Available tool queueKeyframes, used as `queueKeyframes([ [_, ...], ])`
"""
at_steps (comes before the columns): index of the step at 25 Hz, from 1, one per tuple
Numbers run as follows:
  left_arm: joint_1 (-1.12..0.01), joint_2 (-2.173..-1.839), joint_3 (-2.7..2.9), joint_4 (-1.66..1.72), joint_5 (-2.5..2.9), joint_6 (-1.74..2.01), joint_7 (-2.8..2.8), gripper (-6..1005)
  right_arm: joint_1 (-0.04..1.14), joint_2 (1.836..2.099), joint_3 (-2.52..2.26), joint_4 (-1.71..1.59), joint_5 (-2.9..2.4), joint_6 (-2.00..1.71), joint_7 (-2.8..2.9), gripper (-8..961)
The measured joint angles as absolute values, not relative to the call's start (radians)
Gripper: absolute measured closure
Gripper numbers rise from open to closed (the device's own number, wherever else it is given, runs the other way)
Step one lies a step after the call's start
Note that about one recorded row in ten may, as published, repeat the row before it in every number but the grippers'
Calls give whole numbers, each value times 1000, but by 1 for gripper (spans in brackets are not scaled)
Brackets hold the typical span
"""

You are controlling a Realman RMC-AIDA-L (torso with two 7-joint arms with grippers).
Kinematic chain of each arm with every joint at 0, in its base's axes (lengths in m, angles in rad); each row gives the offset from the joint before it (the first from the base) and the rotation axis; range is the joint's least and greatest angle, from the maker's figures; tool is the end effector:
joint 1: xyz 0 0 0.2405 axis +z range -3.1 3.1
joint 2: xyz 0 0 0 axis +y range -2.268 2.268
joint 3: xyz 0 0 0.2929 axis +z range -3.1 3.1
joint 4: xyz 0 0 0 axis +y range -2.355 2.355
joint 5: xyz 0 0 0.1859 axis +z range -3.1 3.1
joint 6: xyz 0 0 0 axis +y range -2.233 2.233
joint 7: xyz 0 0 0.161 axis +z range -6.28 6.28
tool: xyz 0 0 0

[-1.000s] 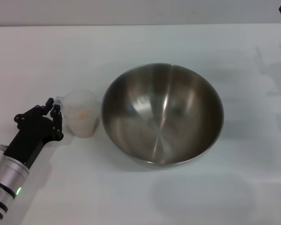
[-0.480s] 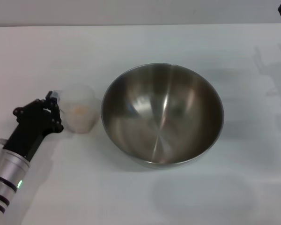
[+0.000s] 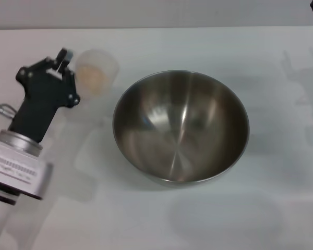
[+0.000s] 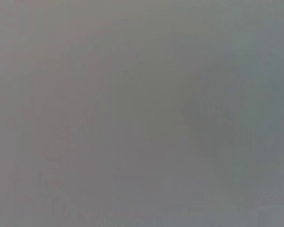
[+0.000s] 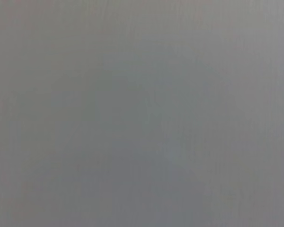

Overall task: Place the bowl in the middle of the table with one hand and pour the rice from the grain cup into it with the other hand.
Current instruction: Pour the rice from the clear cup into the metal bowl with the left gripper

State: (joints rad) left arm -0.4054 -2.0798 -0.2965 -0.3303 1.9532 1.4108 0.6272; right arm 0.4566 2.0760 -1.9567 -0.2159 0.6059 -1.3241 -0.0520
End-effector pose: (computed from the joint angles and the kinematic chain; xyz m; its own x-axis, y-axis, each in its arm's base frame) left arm -0.2761 0.3116 -0.0569 0.9003 -0.3939 0.1851 0.1212 -0.1816 -0.9759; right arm 0.3030 0.3653 0.0205 0.7688 0.3195 -0.5539 -0.5692 -0.0528 -0.8205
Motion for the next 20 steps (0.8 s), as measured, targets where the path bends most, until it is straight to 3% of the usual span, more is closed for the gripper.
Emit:
queueKeyframes([
  [20,-453,-2080,-275,-386,2293,1430,1587,972,486,2075,-1934,-204,607,-1315,-55,269],
])
